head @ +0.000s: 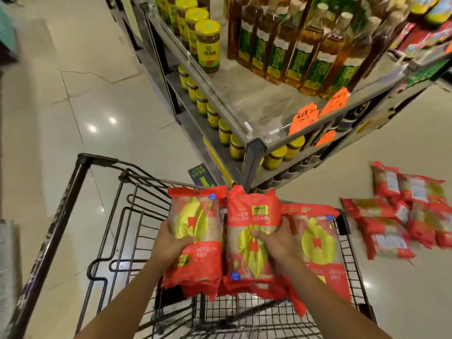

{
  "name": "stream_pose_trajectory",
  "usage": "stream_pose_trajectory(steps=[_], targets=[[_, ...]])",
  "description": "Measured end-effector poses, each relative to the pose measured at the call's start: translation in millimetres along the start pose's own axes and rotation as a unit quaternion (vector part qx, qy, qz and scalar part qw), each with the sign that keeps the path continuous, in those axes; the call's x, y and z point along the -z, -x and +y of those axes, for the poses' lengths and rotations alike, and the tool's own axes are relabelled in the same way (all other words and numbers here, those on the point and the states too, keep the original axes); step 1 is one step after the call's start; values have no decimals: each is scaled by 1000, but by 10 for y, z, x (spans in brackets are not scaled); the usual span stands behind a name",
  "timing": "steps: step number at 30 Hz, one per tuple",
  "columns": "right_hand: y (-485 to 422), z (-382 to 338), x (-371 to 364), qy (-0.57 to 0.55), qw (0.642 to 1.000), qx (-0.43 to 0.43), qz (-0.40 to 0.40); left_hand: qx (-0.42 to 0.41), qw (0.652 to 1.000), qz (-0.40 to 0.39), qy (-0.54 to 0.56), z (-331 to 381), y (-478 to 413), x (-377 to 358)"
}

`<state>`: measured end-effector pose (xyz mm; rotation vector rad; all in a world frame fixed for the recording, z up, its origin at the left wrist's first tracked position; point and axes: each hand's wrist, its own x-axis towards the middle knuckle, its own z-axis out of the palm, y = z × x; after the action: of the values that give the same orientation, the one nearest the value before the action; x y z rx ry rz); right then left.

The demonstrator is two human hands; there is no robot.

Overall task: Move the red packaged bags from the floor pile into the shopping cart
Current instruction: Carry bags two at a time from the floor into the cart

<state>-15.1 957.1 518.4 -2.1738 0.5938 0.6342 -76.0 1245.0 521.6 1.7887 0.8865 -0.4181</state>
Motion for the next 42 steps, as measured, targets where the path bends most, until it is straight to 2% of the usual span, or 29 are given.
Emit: stream_pose_trajectory(steps=[4, 10, 13, 18, 24, 28, 32, 37, 42], targets=[[167, -68, 5, 116, 987, 78, 78, -92, 989, 46, -110, 217, 230, -3], [507, -385, 126, 174, 962, 179, 110, -223, 932, 46, -283, 580, 504, 251], [791, -545, 252, 187, 944, 236, 138, -303, 888, 51, -342, 768, 642, 373], [1534, -597, 508, 248, 908, 267, 209, -447, 782, 72, -428, 1098, 1290, 451], [2775, -407, 807, 266, 877, 258, 305, -589, 668, 83, -447, 1176, 2312, 502], [3499, -39, 1041, 263, 863, 210, 376, -658, 606, 54, -444, 1177, 2987, 274], [4048, 494, 1367, 266, 858, 141, 415, -706, 558, 26, -435, 1187, 3705, -92], [4629, 1214, 1816, 252, 850, 72, 458, -757, 482, 2, -442, 1105, 4515, -659], [5224, 1979, 2219, 219, 844, 7, 490, -798, 439, -41, -411, 932, 5277, -1383]])
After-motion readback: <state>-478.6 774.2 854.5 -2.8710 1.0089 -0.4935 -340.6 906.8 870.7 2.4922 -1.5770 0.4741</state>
